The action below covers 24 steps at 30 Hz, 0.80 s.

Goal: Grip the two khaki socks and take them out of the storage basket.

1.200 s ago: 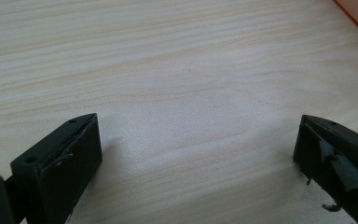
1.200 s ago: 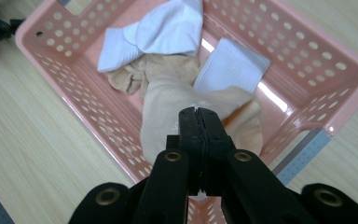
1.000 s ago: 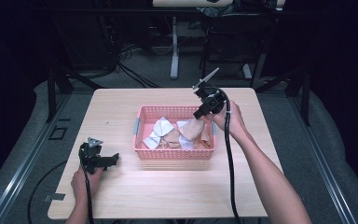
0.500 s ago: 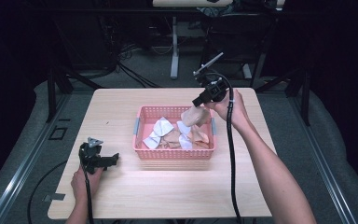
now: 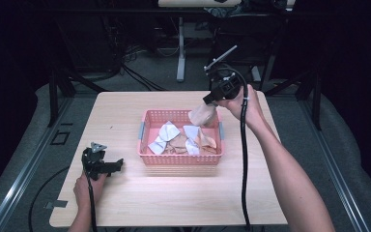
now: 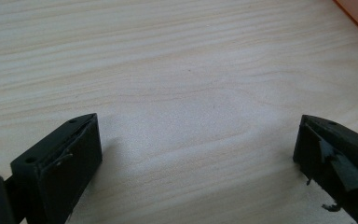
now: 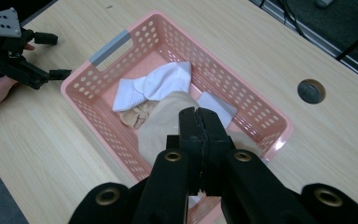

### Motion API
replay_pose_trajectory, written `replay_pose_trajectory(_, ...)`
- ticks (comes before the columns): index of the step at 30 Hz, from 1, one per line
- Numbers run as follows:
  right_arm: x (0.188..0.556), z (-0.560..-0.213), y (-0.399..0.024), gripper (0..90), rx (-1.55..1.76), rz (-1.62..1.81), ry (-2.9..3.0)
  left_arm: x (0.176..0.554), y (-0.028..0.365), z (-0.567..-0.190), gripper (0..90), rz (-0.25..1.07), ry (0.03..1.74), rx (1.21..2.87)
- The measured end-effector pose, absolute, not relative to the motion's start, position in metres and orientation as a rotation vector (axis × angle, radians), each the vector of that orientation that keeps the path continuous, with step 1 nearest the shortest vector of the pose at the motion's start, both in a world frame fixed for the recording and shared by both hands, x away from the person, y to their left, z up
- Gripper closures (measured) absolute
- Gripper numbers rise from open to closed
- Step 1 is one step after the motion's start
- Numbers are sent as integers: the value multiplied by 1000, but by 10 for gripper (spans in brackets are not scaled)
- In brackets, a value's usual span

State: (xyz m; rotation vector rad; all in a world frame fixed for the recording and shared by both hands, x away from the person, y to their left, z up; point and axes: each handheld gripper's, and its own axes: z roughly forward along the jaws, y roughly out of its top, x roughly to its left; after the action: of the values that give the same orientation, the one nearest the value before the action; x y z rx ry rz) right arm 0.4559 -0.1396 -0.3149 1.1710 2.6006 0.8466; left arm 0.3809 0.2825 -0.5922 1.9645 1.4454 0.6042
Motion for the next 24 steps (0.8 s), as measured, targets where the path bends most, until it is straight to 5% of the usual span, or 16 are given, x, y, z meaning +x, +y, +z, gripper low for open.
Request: replay_pose_trajectory(24,441,-298,-223,898,1286,825,2473,381,282,-592,8,606,1446,1959)
